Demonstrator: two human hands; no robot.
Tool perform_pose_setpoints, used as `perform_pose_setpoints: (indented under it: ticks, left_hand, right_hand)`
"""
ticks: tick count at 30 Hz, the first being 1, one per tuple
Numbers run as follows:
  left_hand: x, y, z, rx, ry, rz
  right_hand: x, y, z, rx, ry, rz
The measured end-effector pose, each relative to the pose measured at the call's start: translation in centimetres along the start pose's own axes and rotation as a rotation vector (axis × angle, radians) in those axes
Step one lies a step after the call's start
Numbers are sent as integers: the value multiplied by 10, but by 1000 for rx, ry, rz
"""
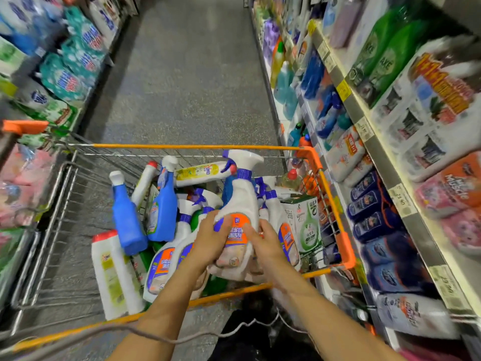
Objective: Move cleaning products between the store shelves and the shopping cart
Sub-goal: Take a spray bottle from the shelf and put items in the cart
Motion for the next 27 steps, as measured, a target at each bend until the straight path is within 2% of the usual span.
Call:
perform_pose_setpoints:
  ticks: [6, 16, 22, 27]
  left_hand:
    - [27, -1, -76, 149, -203, 15]
    - [81, -48, -213, 206, -549, 123]
    - [140, -96, -295, 293, -721, 357]
    - [185, -143, -354, 283, -837, 524]
  right_hand:
    - [8, 17, 83, 41, 210, -22]
    - [63, 97, 225, 23, 541, -155]
    - [119, 158, 294, 87, 727, -312]
    - [166, 210, 338, 141, 843, -509]
Point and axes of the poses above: each hand's wrist, its own x-axis away from the middle knuckle, its own y-axis out of the back of the hand, z = x × y, the point moved 7 cm from there along -x, towards the middle knuckle, and after that the axes turned 8 degrees about y, right-handed, at the moved point
